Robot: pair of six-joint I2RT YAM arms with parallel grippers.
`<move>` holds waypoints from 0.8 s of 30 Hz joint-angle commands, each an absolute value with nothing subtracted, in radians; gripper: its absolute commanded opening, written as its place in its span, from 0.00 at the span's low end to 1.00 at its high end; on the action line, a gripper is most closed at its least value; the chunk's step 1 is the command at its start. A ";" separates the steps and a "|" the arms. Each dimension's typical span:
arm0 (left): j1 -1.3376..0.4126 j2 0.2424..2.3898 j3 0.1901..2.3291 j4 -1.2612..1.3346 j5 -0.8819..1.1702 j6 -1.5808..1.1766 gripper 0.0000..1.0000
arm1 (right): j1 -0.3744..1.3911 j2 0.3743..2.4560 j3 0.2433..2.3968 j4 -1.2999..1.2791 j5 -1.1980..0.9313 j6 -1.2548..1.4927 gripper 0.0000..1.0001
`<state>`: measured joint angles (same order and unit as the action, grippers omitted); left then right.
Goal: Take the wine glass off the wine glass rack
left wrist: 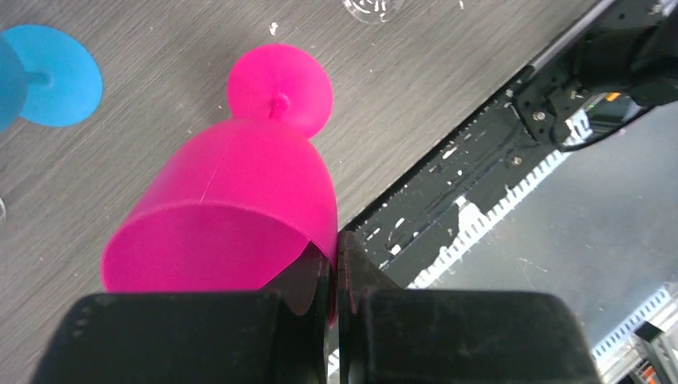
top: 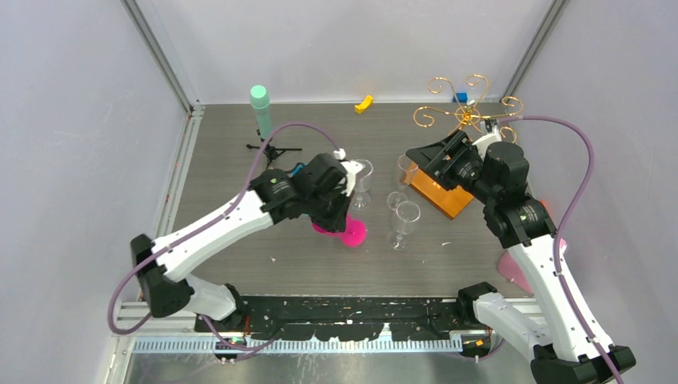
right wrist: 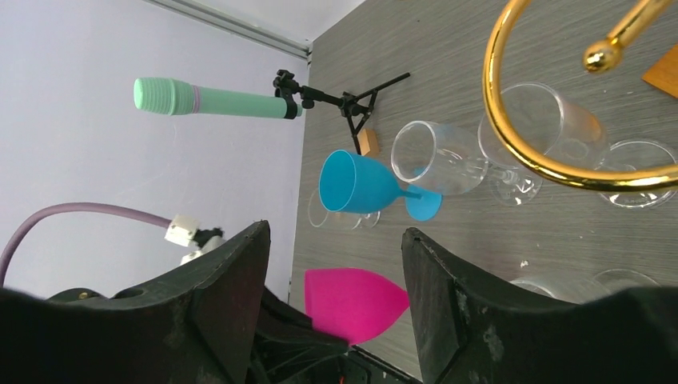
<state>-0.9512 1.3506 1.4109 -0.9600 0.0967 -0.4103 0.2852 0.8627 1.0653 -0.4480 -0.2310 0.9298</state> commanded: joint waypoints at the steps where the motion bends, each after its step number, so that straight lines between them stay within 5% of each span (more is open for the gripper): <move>1: -0.997 1.471 1.523 -0.993 -0.029 -0.373 0.00 | 0.284 0.845 1.116 -0.454 -0.196 0.892 0.66; 18: -1.115 1.803 1.739 -1.096 -0.122 -0.353 0.00 | 0.284 0.807 1.178 -0.652 -0.006 0.815 0.64; 24: -1.121 1.833 1.758 -1.116 -0.152 -0.354 0.12 | 0.284 0.810 1.180 -0.658 -0.005 0.807 0.64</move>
